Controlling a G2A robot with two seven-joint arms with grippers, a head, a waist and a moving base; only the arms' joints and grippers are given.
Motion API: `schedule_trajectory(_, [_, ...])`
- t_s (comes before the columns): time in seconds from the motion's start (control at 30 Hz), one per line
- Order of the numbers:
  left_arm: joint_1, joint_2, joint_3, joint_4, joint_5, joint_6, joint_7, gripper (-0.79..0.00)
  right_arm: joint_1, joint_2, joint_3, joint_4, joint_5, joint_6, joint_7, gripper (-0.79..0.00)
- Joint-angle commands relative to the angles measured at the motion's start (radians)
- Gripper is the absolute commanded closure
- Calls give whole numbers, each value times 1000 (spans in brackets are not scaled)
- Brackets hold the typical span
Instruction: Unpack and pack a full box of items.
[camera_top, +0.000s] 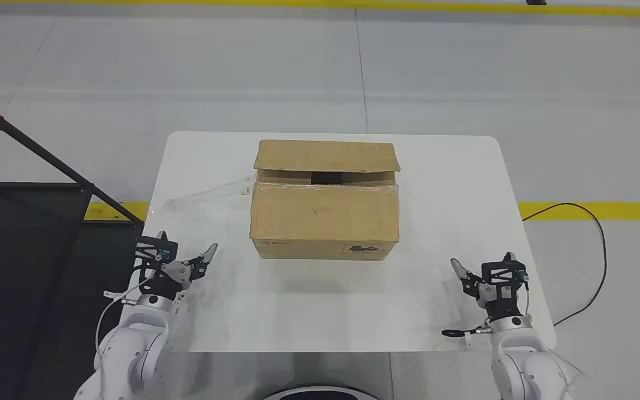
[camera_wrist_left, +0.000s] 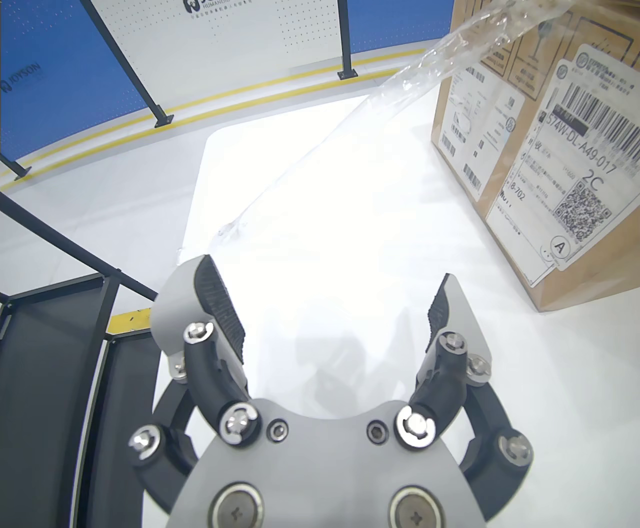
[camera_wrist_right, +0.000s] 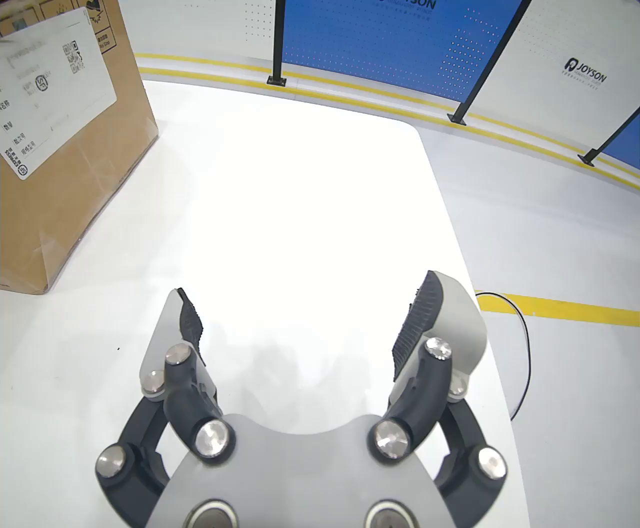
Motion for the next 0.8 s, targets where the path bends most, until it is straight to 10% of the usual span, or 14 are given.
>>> schedule_trajectory(0.0, [0,0,0,0,0,0,0,-784,0,0,0,0,0,0,0,-785])
schedule_trajectory(0.77, [44,-2,-43,-52,-81,-84,169,-785,29,-3,-5,-80,-4,-14,18,-785])
